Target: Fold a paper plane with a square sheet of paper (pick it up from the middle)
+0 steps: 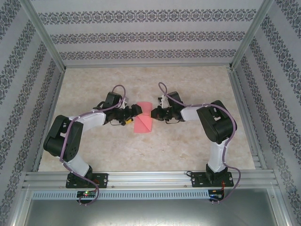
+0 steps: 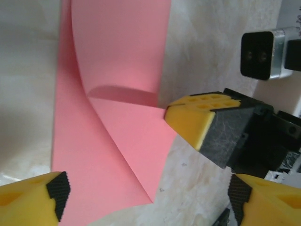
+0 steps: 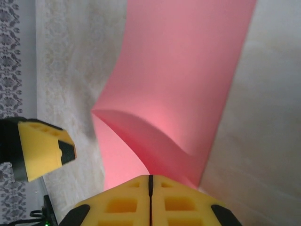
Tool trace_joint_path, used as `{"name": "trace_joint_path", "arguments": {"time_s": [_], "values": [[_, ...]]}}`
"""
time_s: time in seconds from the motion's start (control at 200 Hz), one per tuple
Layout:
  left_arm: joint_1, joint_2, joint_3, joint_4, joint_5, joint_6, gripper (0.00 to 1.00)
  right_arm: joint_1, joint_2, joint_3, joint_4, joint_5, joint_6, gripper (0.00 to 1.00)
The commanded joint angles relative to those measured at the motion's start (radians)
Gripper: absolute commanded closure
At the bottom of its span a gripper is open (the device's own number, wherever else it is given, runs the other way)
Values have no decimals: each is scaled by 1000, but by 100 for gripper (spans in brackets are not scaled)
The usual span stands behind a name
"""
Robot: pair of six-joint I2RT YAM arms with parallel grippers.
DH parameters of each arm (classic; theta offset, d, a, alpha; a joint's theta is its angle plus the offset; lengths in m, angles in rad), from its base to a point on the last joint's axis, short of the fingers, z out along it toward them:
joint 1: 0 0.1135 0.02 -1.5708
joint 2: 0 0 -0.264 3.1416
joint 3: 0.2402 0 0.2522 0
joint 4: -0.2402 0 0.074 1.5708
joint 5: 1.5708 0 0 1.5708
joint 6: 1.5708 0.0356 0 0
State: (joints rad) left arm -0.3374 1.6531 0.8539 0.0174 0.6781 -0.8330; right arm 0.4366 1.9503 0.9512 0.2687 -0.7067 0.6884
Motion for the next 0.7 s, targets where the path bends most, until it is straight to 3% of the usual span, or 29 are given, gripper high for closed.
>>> {"name": "trace_joint_path", "arguments": {"time_s": [0.0, 0.5, 0.619, 0.694], "values": [[-26, 48, -10, 101, 55, -49, 18, -13, -8, -35, 104, -34, 38, 93], [-60, 208, 125, 77, 84, 14, 53, -43, -35, -67, 101, -58, 58, 90], [-60, 242, 165, 45, 86, 52, 63, -49, -69, -74, 100, -65, 68, 77], [-60, 256, 187, 11, 73, 82, 68, -61, -116, -83, 82, -48, 66, 62]]}}
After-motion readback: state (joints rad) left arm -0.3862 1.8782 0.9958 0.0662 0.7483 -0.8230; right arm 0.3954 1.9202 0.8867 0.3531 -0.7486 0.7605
